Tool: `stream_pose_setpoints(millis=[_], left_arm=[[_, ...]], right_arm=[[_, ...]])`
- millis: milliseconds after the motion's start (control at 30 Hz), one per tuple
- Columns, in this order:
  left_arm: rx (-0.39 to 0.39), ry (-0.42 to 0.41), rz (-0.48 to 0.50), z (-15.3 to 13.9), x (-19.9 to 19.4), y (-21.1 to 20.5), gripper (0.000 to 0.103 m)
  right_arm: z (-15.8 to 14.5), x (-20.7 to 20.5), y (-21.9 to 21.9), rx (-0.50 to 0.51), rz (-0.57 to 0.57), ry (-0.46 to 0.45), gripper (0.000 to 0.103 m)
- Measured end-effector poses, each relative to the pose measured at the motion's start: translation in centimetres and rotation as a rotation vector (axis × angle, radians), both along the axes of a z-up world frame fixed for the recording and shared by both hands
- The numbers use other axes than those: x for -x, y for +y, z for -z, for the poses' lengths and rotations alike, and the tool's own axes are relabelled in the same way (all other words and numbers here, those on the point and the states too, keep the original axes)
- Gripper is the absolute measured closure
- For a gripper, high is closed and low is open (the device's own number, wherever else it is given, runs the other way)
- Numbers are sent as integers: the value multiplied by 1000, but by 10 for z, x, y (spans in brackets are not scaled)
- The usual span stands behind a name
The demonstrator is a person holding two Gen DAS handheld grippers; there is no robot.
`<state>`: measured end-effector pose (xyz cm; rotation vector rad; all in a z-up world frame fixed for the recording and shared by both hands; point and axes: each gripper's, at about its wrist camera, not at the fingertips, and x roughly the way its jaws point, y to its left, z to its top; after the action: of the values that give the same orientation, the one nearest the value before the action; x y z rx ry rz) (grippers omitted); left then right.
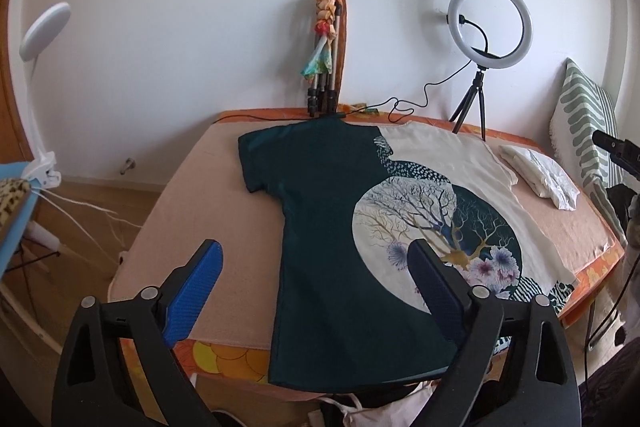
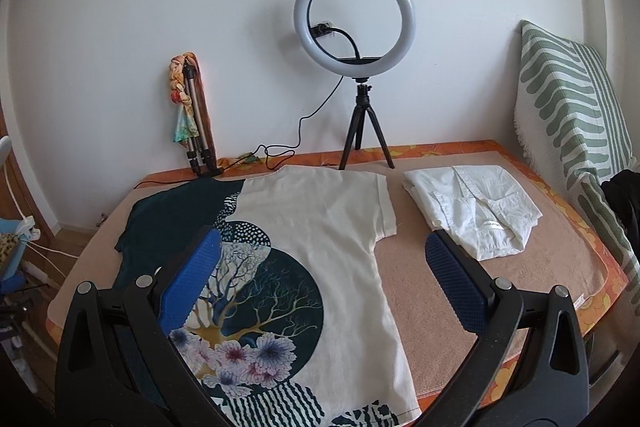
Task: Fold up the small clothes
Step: 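Move both grippers to the dark green side edge of the T-shirt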
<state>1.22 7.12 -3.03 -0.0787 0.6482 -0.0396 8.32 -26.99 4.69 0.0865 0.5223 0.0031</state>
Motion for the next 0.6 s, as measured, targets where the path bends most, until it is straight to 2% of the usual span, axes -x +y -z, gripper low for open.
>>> stream_pose_setpoints(millis=[100,167,267,367,600], left_arm=[[37,88,1,24,-6,15,26],[74,148,8,41,-8,23,42],[123,232,17,64,-14,27,55],[128,286,41,79,-17,25,67],[121,307,80,91,-18,24,66]], right_arm=[[-5,-23,31,7,-78,23,0],[-8,-40,56,17,-138,38,0],[-11,-67,92,-5,-221,79,0],[-10,-98,134,-13,-298,122,1],[0,-155,224,2,-398,189,6]])
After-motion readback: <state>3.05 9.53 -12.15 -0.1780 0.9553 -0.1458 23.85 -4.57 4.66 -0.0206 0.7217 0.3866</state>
